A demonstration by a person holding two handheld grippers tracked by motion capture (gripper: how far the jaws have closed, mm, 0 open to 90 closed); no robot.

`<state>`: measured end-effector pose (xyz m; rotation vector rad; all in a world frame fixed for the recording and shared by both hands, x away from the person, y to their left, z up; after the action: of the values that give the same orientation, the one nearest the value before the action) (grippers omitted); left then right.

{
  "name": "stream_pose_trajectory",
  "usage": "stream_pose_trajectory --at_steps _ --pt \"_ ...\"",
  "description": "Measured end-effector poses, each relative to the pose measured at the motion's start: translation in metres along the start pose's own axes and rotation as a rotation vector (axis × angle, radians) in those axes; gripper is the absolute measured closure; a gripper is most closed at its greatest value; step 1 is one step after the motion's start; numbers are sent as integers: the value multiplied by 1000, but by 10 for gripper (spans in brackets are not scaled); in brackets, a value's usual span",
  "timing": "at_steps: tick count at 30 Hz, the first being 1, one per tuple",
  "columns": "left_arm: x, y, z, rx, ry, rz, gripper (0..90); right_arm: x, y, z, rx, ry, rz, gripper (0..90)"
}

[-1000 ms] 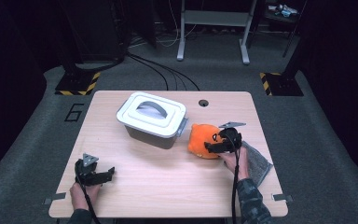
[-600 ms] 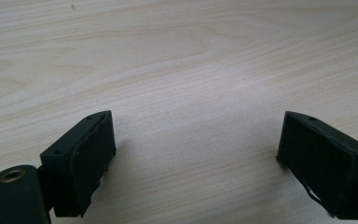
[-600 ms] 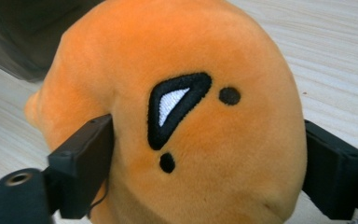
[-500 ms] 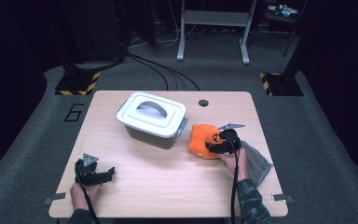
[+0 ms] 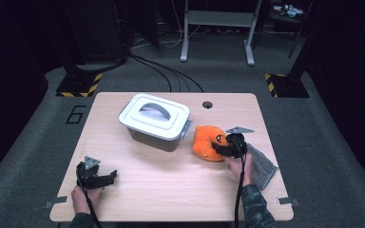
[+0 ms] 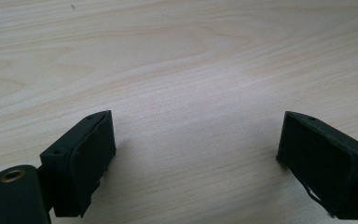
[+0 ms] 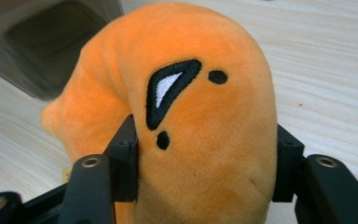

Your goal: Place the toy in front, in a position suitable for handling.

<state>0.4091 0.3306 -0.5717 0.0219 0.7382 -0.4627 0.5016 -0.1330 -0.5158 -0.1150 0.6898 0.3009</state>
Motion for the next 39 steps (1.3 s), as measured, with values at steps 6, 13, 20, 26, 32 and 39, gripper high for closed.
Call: stream_pose_trajectory --at_steps 6,13,20,26,32,39 --pt "0 0 0 0 3 -2 107 -6 0 2 21 -35 28 454" --pt "0 0 0 1 6 -6 107 -19 5 4 30 -54 71 457" --pt "-1 0 0 1 8 -5 107 -34 11 0 37 -43 92 454" --pt "0 0 0 1 2 -4 107 -47 19 -5 22 -44 107 450" --pt "0 0 0 1 6 -5 107 -54 27 -12 28 -32 134 450" --pt "-1 0 0 1 7 -5 107 -64 38 -22 28 -21 172 449"
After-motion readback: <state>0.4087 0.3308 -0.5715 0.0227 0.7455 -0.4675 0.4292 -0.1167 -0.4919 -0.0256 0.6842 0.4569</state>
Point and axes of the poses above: each handheld gripper's, and its own axes: x roughly forward along the jaws, z roughly out of its top, y roughly to its left, the point moved 6 cm from there along x, roughly forward along the jaws, and after that the axes turned 12 degrees about -z, right-handed, at the moved point
